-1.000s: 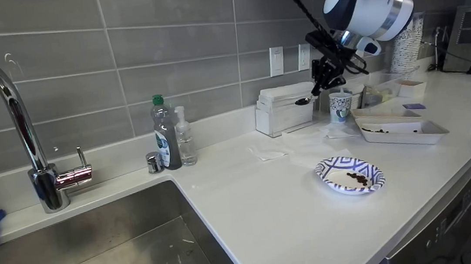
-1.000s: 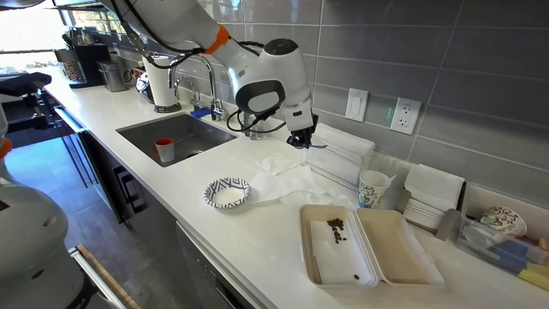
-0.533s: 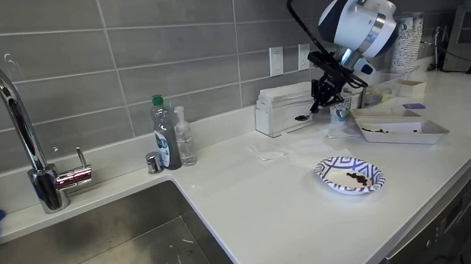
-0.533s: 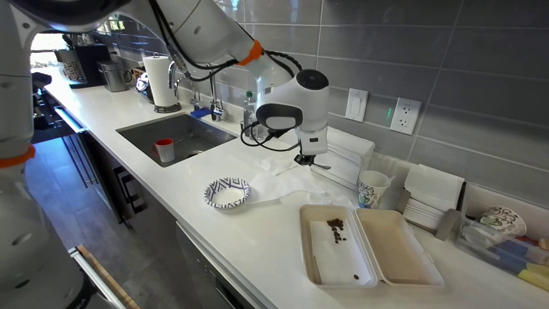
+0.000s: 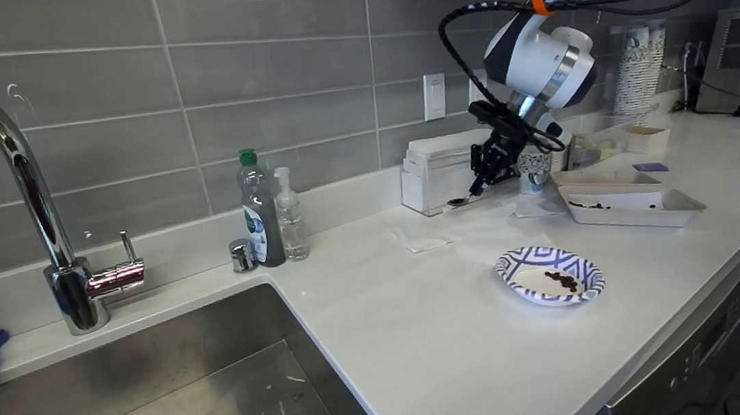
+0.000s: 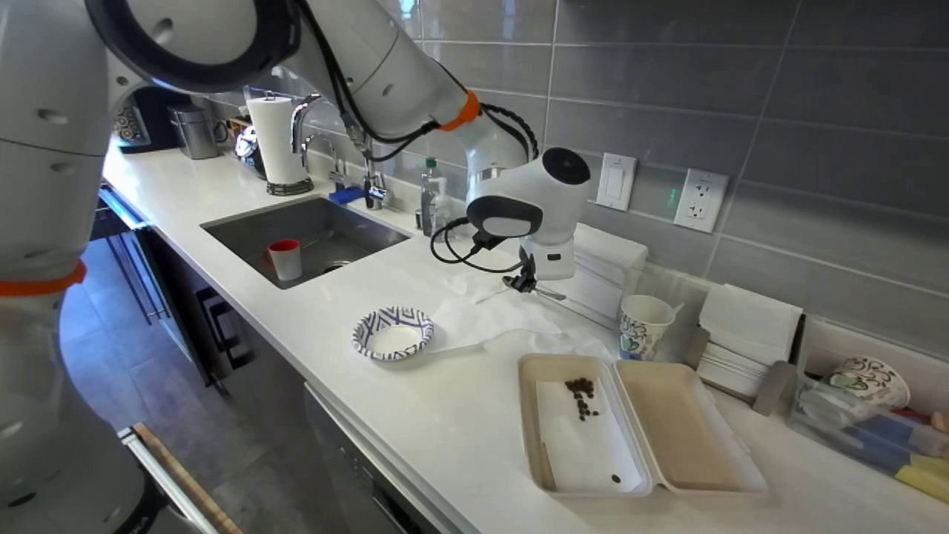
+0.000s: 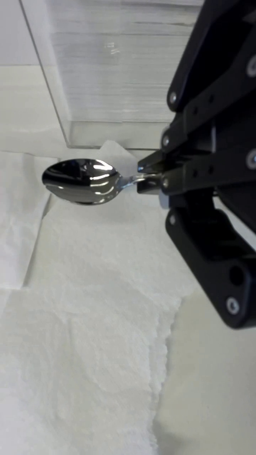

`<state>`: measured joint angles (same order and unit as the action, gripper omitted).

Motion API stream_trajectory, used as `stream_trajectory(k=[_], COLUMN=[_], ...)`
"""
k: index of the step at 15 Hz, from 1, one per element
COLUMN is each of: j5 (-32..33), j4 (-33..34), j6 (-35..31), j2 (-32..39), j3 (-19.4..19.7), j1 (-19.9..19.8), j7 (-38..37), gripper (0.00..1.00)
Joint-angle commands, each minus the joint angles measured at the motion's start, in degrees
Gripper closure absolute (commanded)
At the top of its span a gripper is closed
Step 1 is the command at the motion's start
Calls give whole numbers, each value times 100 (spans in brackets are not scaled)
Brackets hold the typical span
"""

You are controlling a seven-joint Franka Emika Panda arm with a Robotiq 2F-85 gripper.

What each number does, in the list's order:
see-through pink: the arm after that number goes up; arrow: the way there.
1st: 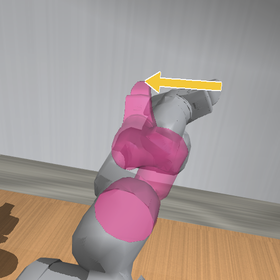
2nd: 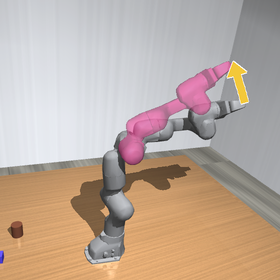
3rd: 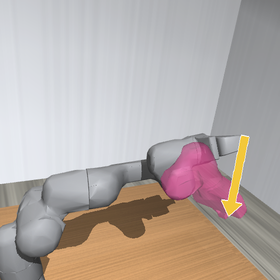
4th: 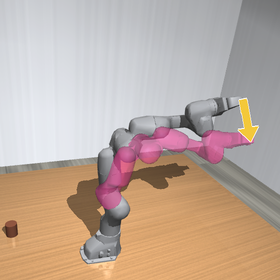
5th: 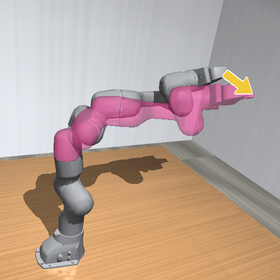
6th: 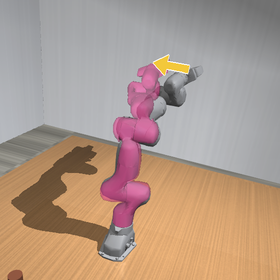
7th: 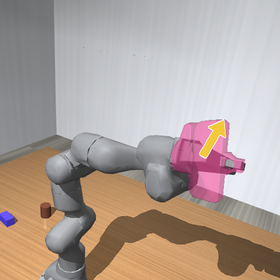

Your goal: Pick up the spoon from the counter and scoop some of the contents in the bowl and pour them in the cup

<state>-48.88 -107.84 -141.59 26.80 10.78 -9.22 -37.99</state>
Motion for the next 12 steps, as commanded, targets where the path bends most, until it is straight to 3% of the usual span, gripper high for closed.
stream_trajectory(k=[1, 7, 12], j5=[100, 261, 366], j4=[432, 770, 938], j6=[554, 1208, 1347], j2=[358, 691, 859], j3=[-107, -80, -74], j1=[-181, -232, -237], j7=[67, -9, 9], gripper=[98, 98, 98])
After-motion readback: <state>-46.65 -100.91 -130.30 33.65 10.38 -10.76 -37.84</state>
